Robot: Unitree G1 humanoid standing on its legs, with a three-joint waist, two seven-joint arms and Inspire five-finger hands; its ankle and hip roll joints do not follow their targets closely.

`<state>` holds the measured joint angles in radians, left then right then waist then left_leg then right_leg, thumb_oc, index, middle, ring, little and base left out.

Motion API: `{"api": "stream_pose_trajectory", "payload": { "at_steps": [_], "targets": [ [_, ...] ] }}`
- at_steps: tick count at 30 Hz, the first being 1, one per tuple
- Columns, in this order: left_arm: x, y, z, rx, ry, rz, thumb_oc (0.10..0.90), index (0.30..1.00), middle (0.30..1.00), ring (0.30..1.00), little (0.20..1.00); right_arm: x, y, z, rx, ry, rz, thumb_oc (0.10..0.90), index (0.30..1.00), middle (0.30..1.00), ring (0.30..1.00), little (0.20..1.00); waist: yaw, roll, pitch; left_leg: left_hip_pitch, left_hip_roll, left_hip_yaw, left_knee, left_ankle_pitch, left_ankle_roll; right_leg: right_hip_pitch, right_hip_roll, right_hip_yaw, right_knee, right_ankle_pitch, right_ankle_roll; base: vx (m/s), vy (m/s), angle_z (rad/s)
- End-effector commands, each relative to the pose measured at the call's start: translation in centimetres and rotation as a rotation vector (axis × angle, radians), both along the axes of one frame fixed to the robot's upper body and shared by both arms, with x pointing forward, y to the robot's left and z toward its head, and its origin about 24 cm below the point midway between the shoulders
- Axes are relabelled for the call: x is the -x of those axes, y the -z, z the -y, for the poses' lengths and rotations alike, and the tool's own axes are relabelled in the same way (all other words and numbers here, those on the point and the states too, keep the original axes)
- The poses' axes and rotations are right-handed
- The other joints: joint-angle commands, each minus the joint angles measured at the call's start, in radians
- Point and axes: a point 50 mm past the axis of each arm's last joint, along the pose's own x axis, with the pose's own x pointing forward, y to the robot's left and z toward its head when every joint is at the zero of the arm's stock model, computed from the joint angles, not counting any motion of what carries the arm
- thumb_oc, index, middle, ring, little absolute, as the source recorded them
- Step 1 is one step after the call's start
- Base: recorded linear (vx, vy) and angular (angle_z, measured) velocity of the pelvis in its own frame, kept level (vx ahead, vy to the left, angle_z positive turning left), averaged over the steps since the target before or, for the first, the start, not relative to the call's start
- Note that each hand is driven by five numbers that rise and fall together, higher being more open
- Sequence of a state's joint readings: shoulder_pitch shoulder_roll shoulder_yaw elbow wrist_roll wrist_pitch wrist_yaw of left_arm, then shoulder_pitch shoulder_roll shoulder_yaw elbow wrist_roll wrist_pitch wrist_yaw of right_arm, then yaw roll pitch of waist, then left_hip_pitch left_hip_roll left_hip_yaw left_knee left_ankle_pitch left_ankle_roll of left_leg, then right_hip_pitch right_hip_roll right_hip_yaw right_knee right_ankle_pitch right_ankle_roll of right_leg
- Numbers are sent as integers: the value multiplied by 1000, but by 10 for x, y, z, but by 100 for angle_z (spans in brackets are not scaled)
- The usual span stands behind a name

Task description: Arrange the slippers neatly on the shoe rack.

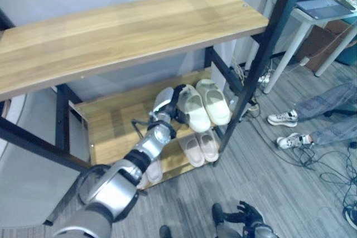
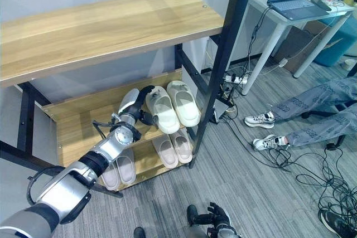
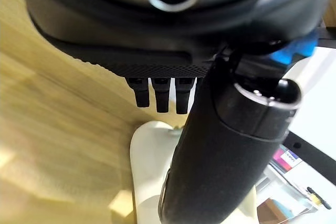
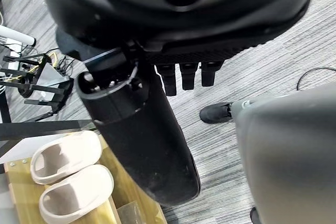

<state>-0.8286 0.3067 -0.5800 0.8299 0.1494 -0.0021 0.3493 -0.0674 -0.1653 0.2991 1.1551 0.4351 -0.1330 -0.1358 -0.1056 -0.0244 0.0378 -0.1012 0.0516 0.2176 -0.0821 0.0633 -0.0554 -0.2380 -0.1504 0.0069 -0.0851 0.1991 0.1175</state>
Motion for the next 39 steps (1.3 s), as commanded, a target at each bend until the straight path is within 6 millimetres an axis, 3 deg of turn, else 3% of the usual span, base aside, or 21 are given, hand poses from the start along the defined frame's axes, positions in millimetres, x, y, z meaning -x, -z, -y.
{"api": "stream_pose_trajectory", "payload": {
  "at_steps": [1,8,15,16,18,19,20,21,22,24,25,26,27,30,31,36,39],
  "targets": [
    [-13,-83,4,49,20,346,800,900,900,900,900,-19,-9,8,14,25,82,800,900,900,900,900,26,34,-15,-14,-23,-101,-5,-80,26,40,59,-108,15,-136,20,0,0,0],
    [16,-90,-17,157,64,469,800,900,900,900,900,-17,-7,0,-14,30,76,800,900,900,900,900,53,20,-28,6,-23,-110,-5,-87,24,70,59,-121,18,-145,20,0,0,0],
    [79,-25,-47,343,177,263,800,900,900,900,900,-5,-2,11,37,58,15,800,900,900,900,900,100,18,-63,66,-27,-113,-5,-101,25,132,56,-144,27,-159,21,-3,4,2],
    [80,-25,-48,344,176,260,800,900,900,900,900,-5,-2,11,37,56,13,800,900,900,900,900,99,18,-64,67,-27,-113,-5,-101,25,134,56,-144,27,-159,21,-28,36,7],
    [109,-7,-53,395,239,172,800,900,900,900,900,-10,-5,19,61,61,26,800,900,900,900,900,128,25,-70,90,-33,-123,-5,-103,28,162,56,-160,38,-167,20,-47,38,14],
    [110,-7,-54,395,238,169,800,900,900,900,900,-9,-5,18,61,60,24,800,900,900,900,900,126,25,-69,93,-33,-124,-5,-103,28,165,56,-160,37,-167,20,-59,13,19],
    [128,2,-61,521,247,115,800,900,900,900,900,-12,-7,22,65,74,32,800,900,900,900,900,144,26,-72,105,-35,-134,-5,-102,30,183,57,-174,41,-172,19,-31,0,17],
    [128,2,-61,521,246,115,800,900,900,900,900,-12,-6,22,65,74,32,800,900,900,900,900,143,26,-72,106,-35,-135,-5,-102,30,184,57,-174,41,-172,19,-82,5,19],
    [143,9,-69,569,255,63,800,900,900,900,900,-13,-8,23,57,89,42,800,900,900,900,900,160,26,-77,122,-39,-144,-5,-103,32,204,56,-185,38,-174,22,-82,2,20],
    [155,21,-75,672,228,-4,800,900,900,900,900,-12,-7,22,50,98,38,800,900,900,900,900,171,25,-82,133,-41,-153,-5,-104,34,220,55,-193,36,-176,21,-91,0,30],
    [167,38,-80,735,196,-90,800,900,900,900,900,-6,-5,22,46,99,25,800,900,900,900,900,179,21,-90,145,-43,-161,-5,-105,35,240,53,-202,31,-180,20,-55,2,32],
    [167,38,-80,735,196,-90,800,900,900,900,900,-6,-5,22,46,98,25,800,900,900,900,900,179,21,-89,145,-43,-161,-5,-105,35,241,53,-202,31,-180,20,-124,-2,24],
    [184,63,-88,775,123,-197,800,900,900,900,900,-1,-4,28,48,123,22,800,900,900,900,900,193,15,-95,150,-46,-178,-5,-104,35,255,52,-214,26,-183,17,-115,-7,16],
    [200,81,-92,868,60,-285,800,900,900,900,900,4,-4,35,48,178,19,800,900,900,900,900,206,6,-99,149,-47,-197,-5,-100,36,262,52,-225,24,-187,14,-81,-15,22],
    [200,81,-92,868,60,-285,800,900,900,900,900,4,-4,35,48,178,18,800,900,900,900,900,205,6,-99,148,-47,-198,-5,-100,36,262,52,-226,24,-187,14,-82,-31,28],
    [220,121,-97,782,-26,-464,800,900,900,900,900,12,-1,35,43,216,5,800,900,900,900,900,213,2,-106,158,-49,-219,-5,-99,39,283,50,-236,29,-196,9,-42,-19,13],
    [242,174,-108,600,-210,-656,800,900,900,900,900,13,-1,34,29,262,17,800,900,900,900,900,199,5,-109,168,-50,-223,-5,-99,40,291,50,-234,31,-201,6,-45,-8,-1]
  ]
}}
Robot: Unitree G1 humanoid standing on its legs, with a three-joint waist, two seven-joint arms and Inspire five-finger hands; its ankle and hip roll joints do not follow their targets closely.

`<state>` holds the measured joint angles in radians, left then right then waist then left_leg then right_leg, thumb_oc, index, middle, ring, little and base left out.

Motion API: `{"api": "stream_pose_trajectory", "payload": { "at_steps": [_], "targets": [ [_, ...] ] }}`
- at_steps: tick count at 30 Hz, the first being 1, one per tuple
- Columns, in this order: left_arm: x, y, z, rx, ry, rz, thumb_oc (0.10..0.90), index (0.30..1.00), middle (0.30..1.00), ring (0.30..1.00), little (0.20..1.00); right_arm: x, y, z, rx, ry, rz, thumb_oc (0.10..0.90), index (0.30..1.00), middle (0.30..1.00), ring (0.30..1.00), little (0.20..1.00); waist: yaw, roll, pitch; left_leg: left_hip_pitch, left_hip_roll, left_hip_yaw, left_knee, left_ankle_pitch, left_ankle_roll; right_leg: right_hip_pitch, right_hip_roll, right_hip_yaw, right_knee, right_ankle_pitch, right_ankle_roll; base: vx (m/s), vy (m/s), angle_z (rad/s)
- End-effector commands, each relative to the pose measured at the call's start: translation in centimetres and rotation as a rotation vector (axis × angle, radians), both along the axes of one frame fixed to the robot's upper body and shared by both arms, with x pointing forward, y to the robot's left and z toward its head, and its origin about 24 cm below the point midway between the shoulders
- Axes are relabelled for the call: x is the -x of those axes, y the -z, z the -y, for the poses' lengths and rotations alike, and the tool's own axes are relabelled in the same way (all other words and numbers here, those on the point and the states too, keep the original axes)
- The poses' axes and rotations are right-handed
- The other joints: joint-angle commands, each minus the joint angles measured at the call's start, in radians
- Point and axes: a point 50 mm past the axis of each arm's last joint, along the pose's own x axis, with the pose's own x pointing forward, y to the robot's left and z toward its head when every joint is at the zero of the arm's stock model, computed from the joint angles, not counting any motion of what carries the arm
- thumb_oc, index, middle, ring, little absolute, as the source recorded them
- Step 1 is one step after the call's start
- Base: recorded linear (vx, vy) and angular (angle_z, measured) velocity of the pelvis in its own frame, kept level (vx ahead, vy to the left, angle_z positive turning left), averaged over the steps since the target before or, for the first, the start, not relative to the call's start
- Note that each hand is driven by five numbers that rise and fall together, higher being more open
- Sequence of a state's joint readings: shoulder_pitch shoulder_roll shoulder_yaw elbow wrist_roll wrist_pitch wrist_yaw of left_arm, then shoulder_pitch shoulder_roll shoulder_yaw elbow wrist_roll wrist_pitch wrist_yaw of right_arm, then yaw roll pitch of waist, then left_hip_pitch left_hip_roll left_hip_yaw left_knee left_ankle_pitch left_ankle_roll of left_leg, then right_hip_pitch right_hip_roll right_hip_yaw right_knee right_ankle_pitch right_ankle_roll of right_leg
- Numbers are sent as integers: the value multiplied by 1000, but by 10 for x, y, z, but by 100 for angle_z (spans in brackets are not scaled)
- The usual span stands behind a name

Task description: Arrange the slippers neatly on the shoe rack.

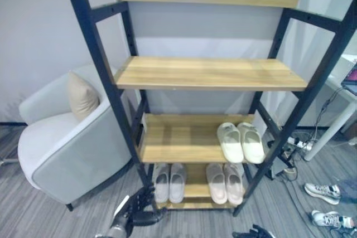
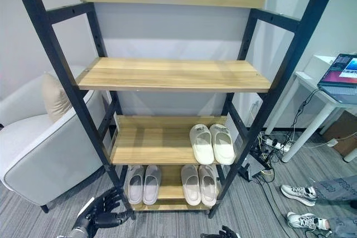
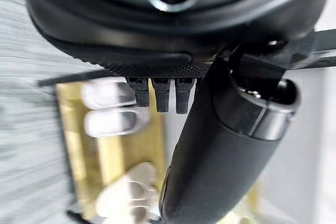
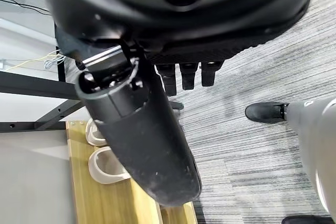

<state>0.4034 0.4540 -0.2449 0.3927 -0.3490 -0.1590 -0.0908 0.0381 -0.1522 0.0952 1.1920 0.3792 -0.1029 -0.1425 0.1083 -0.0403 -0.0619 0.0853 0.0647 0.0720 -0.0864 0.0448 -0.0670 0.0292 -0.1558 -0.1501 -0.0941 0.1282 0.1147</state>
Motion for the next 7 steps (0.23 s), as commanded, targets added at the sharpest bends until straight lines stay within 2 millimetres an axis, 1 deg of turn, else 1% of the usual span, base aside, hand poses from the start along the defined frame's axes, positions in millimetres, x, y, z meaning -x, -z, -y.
{"api": "stream_pose_trajectory", "payload": {
  "at_steps": [1,2,4,5,6,7],
  "targets": [
    [-22,22,1,-209,6,-22,800,900,900,900,900,-33,-13,13,22,81,150,800,900,900,900,900,-30,25,-8,-16,-64,-72,-1,-79,51,23,53,-75,42,-130,7,-38,12,-1],
    [-12,37,-3,-260,-22,-122,800,900,900,900,900,-28,-11,11,12,92,142,800,900,900,900,900,-38,26,-11,-14,-65,-69,-1,-78,51,22,53,-74,42,-130,5,-34,13,-2],
    [10,58,-4,-329,-59,-286,800,900,900,900,900,-26,-10,8,-1,94,147,800,900,900,900,900,-50,29,-12,-10,-66,-66,-1,-79,51,21,53,-71,45,-132,2,0,0,0],
    [19,64,-3,-330,-82,-349,800,900,900,900,900,-27,-10,5,-11,86,155,800,900,900,900,900,-54,31,-12,-9,-65,-64,-1,-78,50,20,53,-69,46,-133,1,0,0,0],
    [33,71,-2,-348,-81,-425,800,900,900,900,900,-28,-10,3,-15,65,152,800,900,900,900,900,-57,32,-12,-8,-66,-62,-1,-78,51,18,54,-65,48,-133,0,0,0,0],
    [41,73,-2,-364,-68,-470,800,900,900,900,900,-26,-9,1,-17,47,144,800,900,900,900,900,-58,32,-13,-6,-65,-60,-1,-79,51,18,54,-63,49,-134,-1,0,0,0]
  ]
}}
